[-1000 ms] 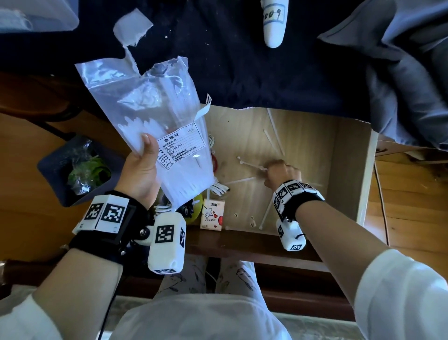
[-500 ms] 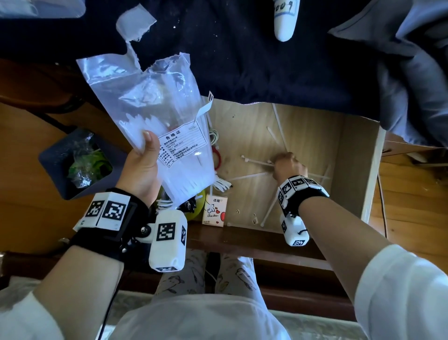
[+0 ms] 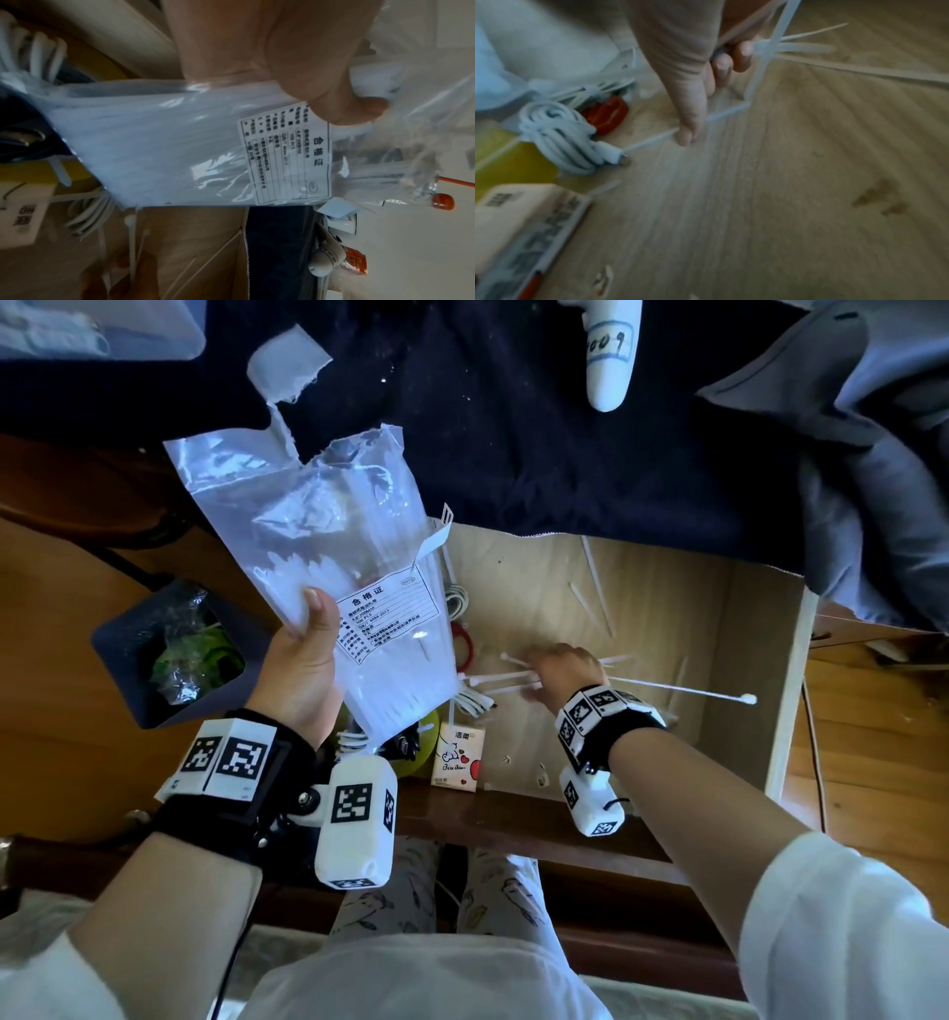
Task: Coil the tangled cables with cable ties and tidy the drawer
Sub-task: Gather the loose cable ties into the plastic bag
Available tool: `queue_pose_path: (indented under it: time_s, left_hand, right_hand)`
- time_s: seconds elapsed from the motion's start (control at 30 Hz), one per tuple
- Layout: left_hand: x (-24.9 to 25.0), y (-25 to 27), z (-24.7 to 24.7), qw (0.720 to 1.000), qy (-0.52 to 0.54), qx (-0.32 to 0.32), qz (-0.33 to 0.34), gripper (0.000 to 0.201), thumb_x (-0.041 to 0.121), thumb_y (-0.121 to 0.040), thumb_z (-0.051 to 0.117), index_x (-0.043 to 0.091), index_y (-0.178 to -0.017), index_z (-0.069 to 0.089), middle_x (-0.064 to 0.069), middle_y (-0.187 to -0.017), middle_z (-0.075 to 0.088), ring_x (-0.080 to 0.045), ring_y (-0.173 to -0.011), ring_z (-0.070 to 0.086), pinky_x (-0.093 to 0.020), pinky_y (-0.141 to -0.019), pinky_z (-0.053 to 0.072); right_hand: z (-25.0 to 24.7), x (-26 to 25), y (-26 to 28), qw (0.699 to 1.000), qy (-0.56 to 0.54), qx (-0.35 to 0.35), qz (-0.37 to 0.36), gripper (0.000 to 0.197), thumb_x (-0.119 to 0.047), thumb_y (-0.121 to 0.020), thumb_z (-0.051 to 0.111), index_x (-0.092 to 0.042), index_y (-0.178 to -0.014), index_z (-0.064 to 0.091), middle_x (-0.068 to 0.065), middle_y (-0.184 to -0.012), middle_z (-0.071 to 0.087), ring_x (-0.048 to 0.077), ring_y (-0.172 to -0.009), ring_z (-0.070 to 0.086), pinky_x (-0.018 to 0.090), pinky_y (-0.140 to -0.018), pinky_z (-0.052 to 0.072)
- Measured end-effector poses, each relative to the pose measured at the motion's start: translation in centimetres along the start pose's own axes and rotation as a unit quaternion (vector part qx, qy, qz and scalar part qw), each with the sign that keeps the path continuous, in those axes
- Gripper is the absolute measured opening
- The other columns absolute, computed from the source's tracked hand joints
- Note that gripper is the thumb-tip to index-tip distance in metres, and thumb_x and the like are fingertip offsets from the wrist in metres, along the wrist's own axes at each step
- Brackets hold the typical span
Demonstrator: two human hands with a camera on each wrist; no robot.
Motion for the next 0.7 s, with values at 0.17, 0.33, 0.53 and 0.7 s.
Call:
queue_pose_path:
  time_s: [0.17, 0.33, 0.53, 0.7]
  left_hand:
    - [-0.4, 0.0, -1.0, 0.998, -0.049, 0.04, -0.01, 0.075, 0.078, -0.067, 0.047, 0.016, -0.107, 0.063, -0.003, -0.117, 0.067, -0.013, -0.114, 0.061, -0.043, -0.107, 0.04]
    - [-0.3, 0.0, -0.3, 0.998, -0.047, 0.03, -0.002, 0.075, 0.068, -0.081, 0.039, 0.007, -0.12, 0.058, -0.001, -0.109, 0.067, 0.003, -0.094, 0.066, -0.017, -0.083, 0.05]
    - [-0.2, -0.3, 0.3, 1.0, 0.012, 0.013, -0.001, 0.122, 0.082, -0.041, 0.067, 0.005, -0.134, 0.047, -0.011, -0.128, 0.06, -0.018, -0.115, 0.061, -0.033, -0.093, 0.052]
    - [1.0, -0.2, 0.9, 1.0, -0.016, -0.01, 0.022, 0.124, 0.082, -0.044, 0.06, 0.001, -0.137, 0.043, -0.011, -0.129, 0.059, -0.008, -0.108, 0.063, -0.014, -0.07, 0.054]
  right_hand:
    - [0.7, 2.0, 0.1, 0.998, -0.03, -0.01, 0.059, 0.018, -0.033, -0.087, 0.06, -0.024, -0.101, 0.064, 0.006, -0.101, 0.064, 0.029, -0.098, 0.06, 0.034, -0.08, 0.047]
    - [0.1, 1.8, 0.4, 0.998, -0.026, -0.008, 0.054, 0.017, -0.023, -0.091, 0.052, -0.017, -0.104, 0.062, 0.009, -0.103, 0.063, 0.029, -0.096, 0.06, 0.034, -0.08, 0.048]
    - [-1.7, 0.3, 0.8, 0.998, -0.053, 0.039, -0.011, 0.019, -0.02, -0.092, 0.049, -0.009, -0.106, 0.058, 0.007, -0.113, 0.05, 0.025, -0.111, 0.048, 0.037, -0.089, 0.045]
    - [-4.3, -0.2, 2.5, 0.993, -0.112, 0.03, -0.003, 0.014, -0.021, -0.093, 0.047, -0.018, -0.104, 0.055, 0.006, -0.096, 0.052, 0.03, -0.091, 0.056, 0.031, -0.075, 0.042]
Point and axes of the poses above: each hand's wrist, its own y-axis away from the middle knuckle, its own z-axis out of the palm, x = y × z, the point moved 8 cm from there along -y, towards the middle knuckle
